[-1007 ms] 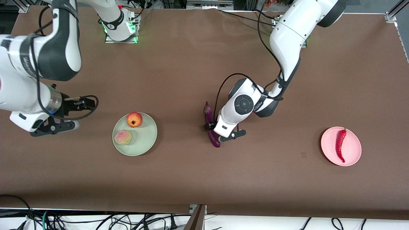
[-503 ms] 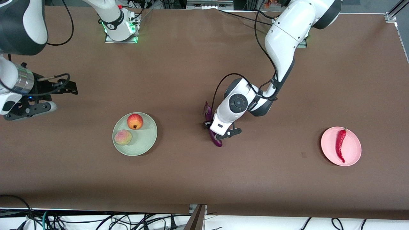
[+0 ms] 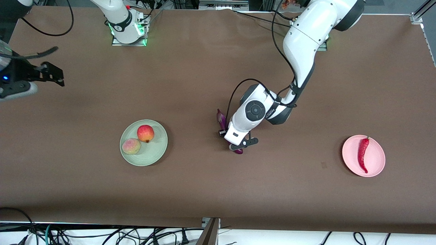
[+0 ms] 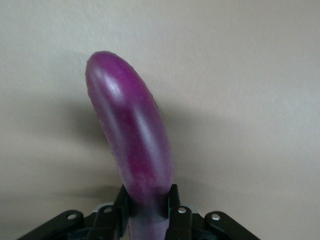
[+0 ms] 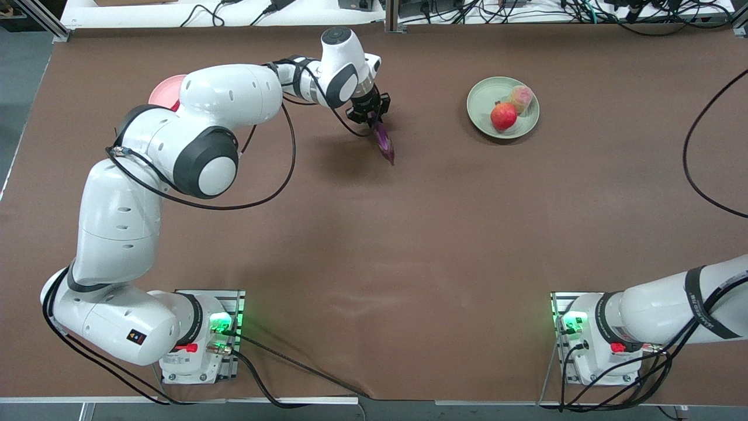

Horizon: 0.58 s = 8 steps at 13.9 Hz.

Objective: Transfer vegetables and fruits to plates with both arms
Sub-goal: 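Grasp the purple eggplant with the left gripper while the right arm retracts, then carry the eggplant to the pink plate with the left gripper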

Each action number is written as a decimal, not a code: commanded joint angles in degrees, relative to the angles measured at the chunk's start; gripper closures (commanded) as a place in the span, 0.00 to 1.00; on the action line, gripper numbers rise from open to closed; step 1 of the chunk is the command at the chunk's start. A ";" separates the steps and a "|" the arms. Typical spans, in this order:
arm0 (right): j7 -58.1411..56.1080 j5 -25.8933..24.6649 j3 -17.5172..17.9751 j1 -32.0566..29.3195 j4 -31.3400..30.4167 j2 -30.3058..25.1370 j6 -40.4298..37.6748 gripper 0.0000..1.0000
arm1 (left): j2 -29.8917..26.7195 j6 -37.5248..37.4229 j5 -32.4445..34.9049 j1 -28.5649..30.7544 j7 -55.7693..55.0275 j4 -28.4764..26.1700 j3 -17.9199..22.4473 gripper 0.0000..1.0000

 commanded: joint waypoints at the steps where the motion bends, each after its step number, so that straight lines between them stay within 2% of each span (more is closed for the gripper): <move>1: -0.51 -0.74 1.46 -1.44 -5.70 -3.32 -1.70 0.00 | -1.14 -2.55 1.12 3.46 5.52 0.50 -0.04 1.00; 5: 0.63 1.36 1.46 -1.70 -6.77 -3.67 -1.97 0.00 | -3.08 -14.83 0.77 12.85 23.07 2.60 -0.91 1.00; 8: 5.44 1.54 1.55 -1.70 -6.86 -3.76 -2.50 0.00 | -3.34 -27.93 1.03 19.09 36.52 8.84 -0.13 1.00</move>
